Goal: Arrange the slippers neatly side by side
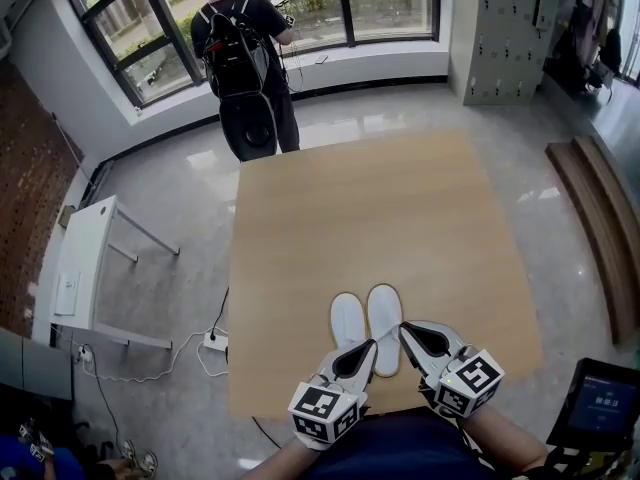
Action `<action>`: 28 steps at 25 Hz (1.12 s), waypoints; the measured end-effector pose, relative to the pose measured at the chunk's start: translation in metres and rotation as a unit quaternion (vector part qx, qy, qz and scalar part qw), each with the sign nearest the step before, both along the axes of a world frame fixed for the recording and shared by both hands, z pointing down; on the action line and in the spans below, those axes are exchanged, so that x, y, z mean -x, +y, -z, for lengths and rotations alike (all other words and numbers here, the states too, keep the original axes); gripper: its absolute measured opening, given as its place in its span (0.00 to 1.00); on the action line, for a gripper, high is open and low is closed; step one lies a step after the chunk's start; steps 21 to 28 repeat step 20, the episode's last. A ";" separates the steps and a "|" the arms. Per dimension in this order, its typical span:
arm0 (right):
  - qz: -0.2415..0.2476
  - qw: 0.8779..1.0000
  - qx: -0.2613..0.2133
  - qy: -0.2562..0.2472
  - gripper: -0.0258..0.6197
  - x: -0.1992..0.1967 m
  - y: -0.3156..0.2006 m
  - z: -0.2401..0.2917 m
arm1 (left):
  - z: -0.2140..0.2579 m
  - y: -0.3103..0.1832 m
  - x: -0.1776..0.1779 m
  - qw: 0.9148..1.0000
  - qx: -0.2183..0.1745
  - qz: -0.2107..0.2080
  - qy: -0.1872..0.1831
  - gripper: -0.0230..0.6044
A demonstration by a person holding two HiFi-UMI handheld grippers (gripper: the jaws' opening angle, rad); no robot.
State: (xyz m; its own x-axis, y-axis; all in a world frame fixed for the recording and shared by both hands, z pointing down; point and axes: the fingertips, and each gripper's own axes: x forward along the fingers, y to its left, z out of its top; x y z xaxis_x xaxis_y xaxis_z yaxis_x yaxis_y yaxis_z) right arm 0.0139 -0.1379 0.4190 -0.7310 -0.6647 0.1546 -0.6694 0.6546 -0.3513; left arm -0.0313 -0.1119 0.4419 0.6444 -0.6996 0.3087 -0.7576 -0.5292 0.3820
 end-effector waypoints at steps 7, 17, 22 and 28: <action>0.007 1.000 -0.017 0.013 0.06 0.006 0.001 0.007 | -0.002 0.000 0.005 1.000 0.010 0.011 0.000 0.04; 0.003 0.999 -0.043 0.031 0.06 0.006 0.004 0.009 | -0.001 0.003 0.006 1.000 0.015 0.012 -0.006 0.04; 0.001 0.998 -0.048 0.034 0.06 0.004 0.003 0.008 | -0.002 0.003 0.006 1.000 0.017 0.014 -0.007 0.04; 0.001 0.998 -0.048 0.034 0.06 0.004 0.003 0.008 | -0.002 0.003 0.006 1.000 0.017 0.014 -0.007 0.04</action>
